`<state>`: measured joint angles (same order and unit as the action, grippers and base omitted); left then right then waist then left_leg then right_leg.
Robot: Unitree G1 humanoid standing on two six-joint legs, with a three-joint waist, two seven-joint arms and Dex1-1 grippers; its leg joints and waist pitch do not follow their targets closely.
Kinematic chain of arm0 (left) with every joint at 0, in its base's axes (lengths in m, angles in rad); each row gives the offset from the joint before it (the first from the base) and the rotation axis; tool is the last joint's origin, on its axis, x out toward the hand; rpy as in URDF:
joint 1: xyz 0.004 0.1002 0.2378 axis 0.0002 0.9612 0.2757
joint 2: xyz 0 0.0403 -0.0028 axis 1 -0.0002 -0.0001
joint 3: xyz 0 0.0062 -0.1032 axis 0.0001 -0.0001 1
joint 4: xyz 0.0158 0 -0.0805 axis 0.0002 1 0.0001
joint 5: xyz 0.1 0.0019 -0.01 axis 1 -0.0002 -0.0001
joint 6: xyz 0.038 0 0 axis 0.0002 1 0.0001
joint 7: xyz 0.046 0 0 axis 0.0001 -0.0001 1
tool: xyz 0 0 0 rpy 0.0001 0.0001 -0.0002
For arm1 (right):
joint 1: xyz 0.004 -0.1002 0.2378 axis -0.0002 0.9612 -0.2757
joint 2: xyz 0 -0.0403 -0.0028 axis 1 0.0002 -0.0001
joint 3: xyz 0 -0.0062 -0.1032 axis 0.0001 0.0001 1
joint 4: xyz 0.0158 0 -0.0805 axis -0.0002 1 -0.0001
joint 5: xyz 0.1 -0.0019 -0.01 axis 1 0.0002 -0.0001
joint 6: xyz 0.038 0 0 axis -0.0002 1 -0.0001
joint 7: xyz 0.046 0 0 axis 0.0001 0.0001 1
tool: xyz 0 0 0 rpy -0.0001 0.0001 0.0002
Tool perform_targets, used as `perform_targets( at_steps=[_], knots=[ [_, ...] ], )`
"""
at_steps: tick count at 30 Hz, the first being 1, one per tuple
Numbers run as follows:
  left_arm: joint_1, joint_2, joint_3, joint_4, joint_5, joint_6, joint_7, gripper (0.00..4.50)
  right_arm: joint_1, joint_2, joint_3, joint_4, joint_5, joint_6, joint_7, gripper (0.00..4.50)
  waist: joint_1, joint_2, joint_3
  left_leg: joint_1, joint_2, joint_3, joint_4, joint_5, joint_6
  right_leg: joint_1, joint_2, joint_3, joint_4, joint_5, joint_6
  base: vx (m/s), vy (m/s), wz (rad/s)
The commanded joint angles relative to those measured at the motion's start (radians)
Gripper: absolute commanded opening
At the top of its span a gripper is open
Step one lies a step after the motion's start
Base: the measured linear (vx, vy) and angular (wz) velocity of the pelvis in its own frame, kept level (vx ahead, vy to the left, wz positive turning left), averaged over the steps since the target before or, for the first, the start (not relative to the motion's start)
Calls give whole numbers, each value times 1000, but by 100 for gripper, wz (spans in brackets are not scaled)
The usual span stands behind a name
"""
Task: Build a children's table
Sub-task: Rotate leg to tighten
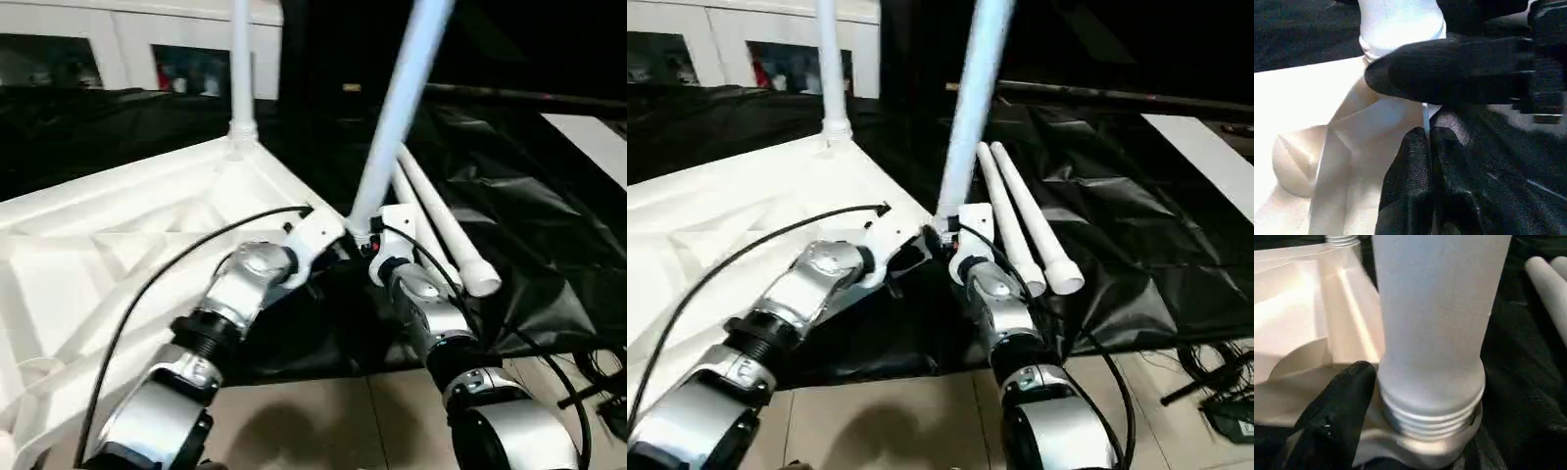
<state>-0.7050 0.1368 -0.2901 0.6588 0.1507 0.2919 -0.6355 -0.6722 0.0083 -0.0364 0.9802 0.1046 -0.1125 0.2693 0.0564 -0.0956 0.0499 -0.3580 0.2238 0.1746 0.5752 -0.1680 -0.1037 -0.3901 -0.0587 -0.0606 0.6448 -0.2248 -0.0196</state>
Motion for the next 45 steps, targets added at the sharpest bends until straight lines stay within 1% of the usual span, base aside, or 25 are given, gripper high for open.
perform_targets(
  at_steps=[1, 2, 4, 7, 8, 9, 10, 11, 12, 15, 17, 18, 21, 23, 24, 25, 28, 29, 33, 34, 36, 38, 42, 44, 45],
  knots=[
    [37, 29, 0, -9, -11, -44, -49, 0, 8, -29, 5, -53, 14, 8, 76, 377, 7, 0, -58, -1, 9, 3, -53, -157, 38, 49, -73, 50, -90, -120, -152, 0, 0, 0],
    [46, 52, 1, -16, -12, -61, -77, 0, 18, -55, 4, -78, 23, 26, 138, 377, 7, 1, -57, -1, 9, 3, -53, -155, 41, 48, -73, 50, -90, -115, -152, 0, 0, 0],
    [54, 68, 0, -24, -15, -77, -101, 0, 26, -72, 7, -95, 30, 40, 181, 377, 7, 1, -57, -1, 9, 3, -55, -146, 47, 48, -71, 49, -89, -108, -155, 0, 0, 0],
    [88, 118, -10, -71, -37, -116, -190, 0, 55, -128, 37, -142, 32, 64, 307, 377, 7, 4, -56, 1, 11, 4, -54, -146, 47, 46, -72, 50, -89, -106, -168, 0, 0, 0],
    [88, 118, -10, -71, -37, -116, -190, 0, 55, -128, 37, -142, 32, 64, 307, 377, 8, 4, -56, 0, 13, 3, -55, -146, 46, 48, -73, 50, -88, -105, -170, 0, 0, 0],
    [127, 162, -24, -139, -76, -138, -294, 0, 72, -168, 65, -173, 36, 83, 415, 377, 8, 5, -58, 0, 14, 2, -55, -146, 46, 49, -75, 50, -86, -95, -178, 0, 0, 0],
    [128, 162, -24, -140, -77, -138, -295, 0, 72, -168, 66, -174, 36, 83, 416, 377, 7, 4, -57, -2, 14, 1, -55, -141, 49, 51, -73, 49, -85, -89, -181, 0, 0, 0],
    [149, 183, -29, -183, -100, -135, -354, 0, 79, -186, 81, -193, 39, 102, 478, 377, 7, 5, -57, 0, 14, 3, -54, -144, 54, 47, -73, 50, -85, -78, -189, 0, 0, 0],
    [157, 192, -31, -201, -108, -132, -377, 0, 81, -193, 88, -199, 39, 113, 504, 377, 6, 6, -56, 0, 16, 3, -56, -146, 53, 48, -73, 50, -84, -78, -192, 0, 0, 0],
    [174, 213, -39, -236, -118, -129, -428, 0, 85, -209, 123, -215, 23, 137, 581, 377, 5, 5, -56, 3, 15, 4, -57, -147, 46, 46, -71, 50, -84, -87, -198, 0, 0, 0],
    [175, 215, -37, -237, -117, -130, -431, 0, 84, -209, 135, -213, 15, 134, 595, 377, 7, 6, -54, 5, 17, 5, -57, -152, 41, 43, -71, 51, -86, -97, -200, 0, 0, 0],
    [174, 217, -36, -235, -116, -134, -434, 0, 82, -207, 140, -210, 10, 133, 599, 377, 8, 3, -54, 6, 17, 5, -58, -152, 38, 43, -71, 51, -85, -97, -199, 0, 0, 0],
    [179, 227, -37, -248, -118, -131, -440, 0, 85, -209, 155, -217, 13, 142, 617, 377, 10, 4, -55, 4, 16, 5, -58, -145, 33, 45, -72, 51, -84, -96, -192, 0, 0, 0],
    [178, 232, -35, -251, -118, -127, -444, 0, 87, -211, 163, -218, 9, 147, 629, 377, 11, 2, -55, 3, 15, 5, -58, -142, 35, 45, -73, 51, -84, -96, -190, 0, 0, 0],
    [178, 232, -35, -252, -118, -127, -445, 0, 87, -211, 163, -219, 9, 147, 630, 377, 11, 2, -55, 4, 15, 5, -57, -140, 36, 45, -73, 51, -84, -95, -189, 0, 0, 0],
    [178, 233, -34, -254, -119, -125, -446, 0, 87, -211, 163, -220, 9, 150, 632, 362, 11, 3, -55, 3, 16, 5, -58, -139, 35, 44, -73, 51, -84, -96, -189, 0, 0, 0],
    [181, 236, -28, -259, -118, -123, -452, 0, 88, -211, 156, -224, 15, 157, 635, 362, 10, 3, -56, 3, 15, 5, -57, -129, 34, 46, -72, 51, -82, -79, -188, 0, 0, 0],
    [181, 236, -27, -258, -117, -123, -453, 0, 88, -211, 154, -225, 17, 158, 636, 334, 10, 4, -56, 3, 15, 5, -57, -129, 34, 46, -73, 51, -82, -78, -189, 0, 0, 0],
    [183, 237, -26, -257, -117, -124, -456, 0, 93, -213, 150, -235, 21, 161, 641, 323, 10, 5, -56, 4, 15, 5, -57, -128, 34, 46, -72, 51, -81, -70, -192, 0, 0, 0],
    [184, 237, -27, -258, -119, -124, -456, 0, 98, -215, 151, -241, 25, 163, 645, 291, 10, 6, -56, 4, 15, 5, -57, -130, 33, 46, -72, 51, -82, -69, -192, 0, 0, 0],
    [185, 238, -29, -257, -119, -123, -459, 0, 103, -216, 148, -248, 28, 165, 650, 287, 11, 8, -56, 4, 15, 5, -57, -134, 33, 46, -72, 51, -81, -70, -193, 0, 0, 0],
    [187, 240, -31, -258, -119, -122, -462, 0, 107, -215, 144, -252, 30, 165, 650, 281, 11, 6, -57, 4, 15, 5, -57, -132, 32, 47, -71, 51, -81, -67, -193, 0, 0, 0],
    [186, 236, -31, -249, -117, -124, -457, 0, 115, -204, 127, -253, 38, 163, 621, 276, 11, 9, -57, 4, 15, 5, -57, -132, 29, 46, -71, 51, -81, -62, -195, 0, 0, 0],
    [166, 205, -20, -211, -98, -110, -395, 0, 119, -176, 93, -228, 36, 154, 512, 276, 11, 8, -55, 5, 15, 5, -58, -139, 24, 44, -71, 52, -83, -73, -193, 0, 0, 0],
    [166, 205, -20, -211, -98, -110, -395, 0, 119, -176, 93, -228, 36, 154, 512, 275, 10, 8, -54, 7, 15, 5, -60, -153, 17, 43, -71, 52, -86, -98, -187, 0, 0, 0]
  ],
)
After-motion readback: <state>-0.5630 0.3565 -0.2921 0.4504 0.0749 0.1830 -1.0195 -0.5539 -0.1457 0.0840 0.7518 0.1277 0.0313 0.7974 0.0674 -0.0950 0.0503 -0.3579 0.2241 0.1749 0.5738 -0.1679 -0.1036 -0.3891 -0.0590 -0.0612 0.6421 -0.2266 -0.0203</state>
